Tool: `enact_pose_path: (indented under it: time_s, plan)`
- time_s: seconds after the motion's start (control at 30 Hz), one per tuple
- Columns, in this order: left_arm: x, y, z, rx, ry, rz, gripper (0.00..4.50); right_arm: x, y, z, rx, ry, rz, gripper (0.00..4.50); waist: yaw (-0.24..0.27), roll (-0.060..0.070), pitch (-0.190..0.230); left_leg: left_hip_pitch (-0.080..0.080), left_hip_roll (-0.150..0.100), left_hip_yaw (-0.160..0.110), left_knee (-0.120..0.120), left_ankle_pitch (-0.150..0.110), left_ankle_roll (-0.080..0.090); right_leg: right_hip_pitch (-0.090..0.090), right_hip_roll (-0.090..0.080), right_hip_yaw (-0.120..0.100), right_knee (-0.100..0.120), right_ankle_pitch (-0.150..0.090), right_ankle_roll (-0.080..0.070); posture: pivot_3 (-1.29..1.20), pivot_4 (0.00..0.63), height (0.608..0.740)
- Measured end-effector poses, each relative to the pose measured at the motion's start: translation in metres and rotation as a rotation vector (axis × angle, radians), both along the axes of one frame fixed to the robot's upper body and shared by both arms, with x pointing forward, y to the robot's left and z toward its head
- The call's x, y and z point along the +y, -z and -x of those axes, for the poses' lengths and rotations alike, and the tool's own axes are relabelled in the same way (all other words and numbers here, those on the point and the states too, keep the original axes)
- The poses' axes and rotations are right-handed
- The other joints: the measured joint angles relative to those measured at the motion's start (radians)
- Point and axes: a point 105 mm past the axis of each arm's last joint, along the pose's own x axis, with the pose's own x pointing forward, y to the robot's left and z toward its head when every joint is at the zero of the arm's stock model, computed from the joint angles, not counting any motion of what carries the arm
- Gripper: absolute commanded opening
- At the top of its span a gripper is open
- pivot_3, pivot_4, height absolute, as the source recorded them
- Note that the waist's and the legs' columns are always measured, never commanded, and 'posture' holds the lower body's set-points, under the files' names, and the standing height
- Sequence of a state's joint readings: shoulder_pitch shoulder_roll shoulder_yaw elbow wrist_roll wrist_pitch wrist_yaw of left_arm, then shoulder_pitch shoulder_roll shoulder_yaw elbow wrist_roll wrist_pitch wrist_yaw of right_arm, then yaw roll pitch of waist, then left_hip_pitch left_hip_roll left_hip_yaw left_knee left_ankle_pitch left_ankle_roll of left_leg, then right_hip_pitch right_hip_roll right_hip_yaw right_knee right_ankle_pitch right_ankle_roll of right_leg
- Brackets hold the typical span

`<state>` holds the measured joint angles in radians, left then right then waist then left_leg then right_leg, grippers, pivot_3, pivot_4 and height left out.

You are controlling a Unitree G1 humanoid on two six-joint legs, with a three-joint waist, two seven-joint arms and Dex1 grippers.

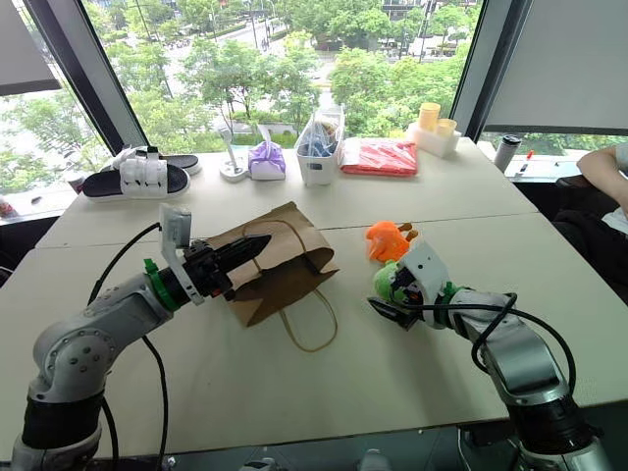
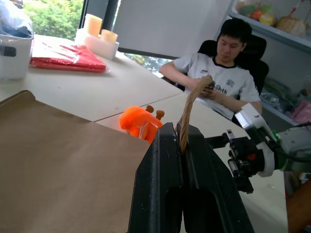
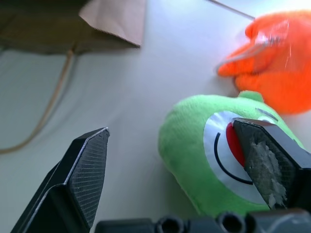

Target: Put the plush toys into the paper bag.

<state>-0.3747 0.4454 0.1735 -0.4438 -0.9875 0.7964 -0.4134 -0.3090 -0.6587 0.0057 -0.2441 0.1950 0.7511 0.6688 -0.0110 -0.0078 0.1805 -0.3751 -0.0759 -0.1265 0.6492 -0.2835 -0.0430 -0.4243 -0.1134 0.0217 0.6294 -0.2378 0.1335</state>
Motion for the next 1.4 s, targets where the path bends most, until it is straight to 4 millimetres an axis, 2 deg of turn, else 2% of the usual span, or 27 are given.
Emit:
enact_pose_path:
  time_s: [0.2,0.23,0.33,0.4,0.53,0.63,0.7,0.83,0.87,0.9,1.07,1.23,1.4]
  plan:
    - [0.001,-0.005,-0.004,-0.023,-0.009,-0.006,0.00,-0.010,0.011,-0.020,-0.092,0.014,0.079,4.48,0.000,0.000,0.000,0.001,0.000,0.000,0.000,0.000,0.000,0.001,0.000,0.000,0.000,0.000,0.000,0.00,0.150,0.740]
    - [0.001,-0.005,-0.004,-0.026,-0.010,-0.006,0.00,-0.013,0.011,-0.026,-0.121,0.028,0.111,4.24,-0.001,0.000,0.000,0.001,0.000,0.000,0.000,0.000,0.000,0.001,0.000,0.000,0.000,0.000,0.000,0.00,0.150,0.740]
    - [0.002,-0.005,-0.005,-0.032,-0.019,-0.012,0.00,-0.027,0.008,-0.039,-0.183,0.086,0.163,3.15,0.001,0.000,0.000,0.001,0.000,0.000,0.000,0.000,0.000,0.001,0.000,0.000,0.000,0.000,0.000,0.00,0.150,0.740]
    - [0.002,-0.005,-0.005,-0.032,-0.024,-0.014,0.00,-0.028,0.007,-0.041,-0.199,0.091,0.165,2.01,0.000,0.000,0.000,0.001,0.000,0.000,0.000,0.000,0.000,0.001,0.000,0.000,0.000,0.000,0.000,0.00,0.150,0.740]
    - [0.002,-0.006,-0.007,-0.020,-0.042,0.017,0.00,-0.029,0.004,-0.037,-0.205,0.059,0.180,0.03,0.001,0.000,0.000,0.000,0.000,-0.001,0.000,0.000,0.000,0.001,0.000,0.000,0.000,0.000,0.000,0.00,0.150,0.740]
    - [0.002,-0.008,-0.007,-0.009,-0.052,0.042,0.00,-0.029,0.000,-0.029,-0.190,0.035,0.154,0.01,0.001,-0.001,0.000,0.000,0.000,-0.001,0.000,0.000,0.000,0.001,0.000,0.000,0.000,0.000,0.000,0.00,0.150,0.740]
    - [0.003,-0.011,-0.008,-0.003,-0.056,0.061,0.00,-0.017,-0.012,-0.024,-0.187,-0.004,0.094,0.01,-0.002,-0.001,0.001,0.000,0.001,-0.002,0.000,0.000,0.000,0.000,0.000,0.001,0.000,0.000,0.000,0.00,0.150,0.740]
    - [0.000,-0.027,-0.008,-0.024,-0.024,0.095,0.00,0.038,-0.055,-0.011,-0.260,-0.167,-0.050,0.01,-0.007,-0.001,0.000,0.001,0.001,-0.003,0.000,0.000,0.000,0.000,0.001,0.000,0.000,0.000,0.000,0.00,0.150,0.740]
    - [-0.001,-0.028,-0.008,-0.018,-0.016,0.102,0.00,0.050,-0.061,-0.008,-0.271,-0.208,-0.051,0.01,-0.003,-0.001,0.000,0.001,0.001,-0.004,0.000,0.000,0.000,0.000,0.001,0.000,0.000,0.000,0.000,0.00,0.150,0.740]
    - [-0.001,-0.028,-0.009,-0.010,-0.010,0.107,0.00,0.057,-0.061,-0.005,-0.271,-0.234,-0.048,0.01,-0.001,-0.001,0.000,0.001,0.001,-0.004,0.000,0.000,0.000,0.000,0.001,0.000,0.000,0.000,0.000,0.00,0.150,0.740]
    - [-0.003,-0.028,-0.009,0.006,0.010,0.118,0.00,0.095,-0.038,0.007,-0.178,-0.340,-0.077,0.01,0.001,-0.002,0.001,-0.001,0.000,-0.005,0.001,0.003,-0.005,0.000,0.000,0.000,-0.001,0.000,0.000,0.00,0.150,0.740]
    - [-0.010,-0.034,-0.007,-0.008,0.041,0.136,0.00,0.119,-0.041,0.007,-0.184,-0.381,-0.138,0.01,-0.001,-0.002,0.001,0.000,0.000,-0.005,0.000,0.002,-0.004,0.000,0.000,0.000,0.000,0.000,0.000,0.00,0.150,0.740]
    - [-0.021,-0.031,-0.005,0.011,0.077,0.155,0.00,0.148,-0.048,0.007,-0.182,-0.443,-0.203,0.01,-0.003,-0.002,0.001,0.000,0.000,-0.005,0.000,0.003,-0.005,0.000,0.000,0.000,0.000,0.000,0.000,0.00,0.150,0.740]
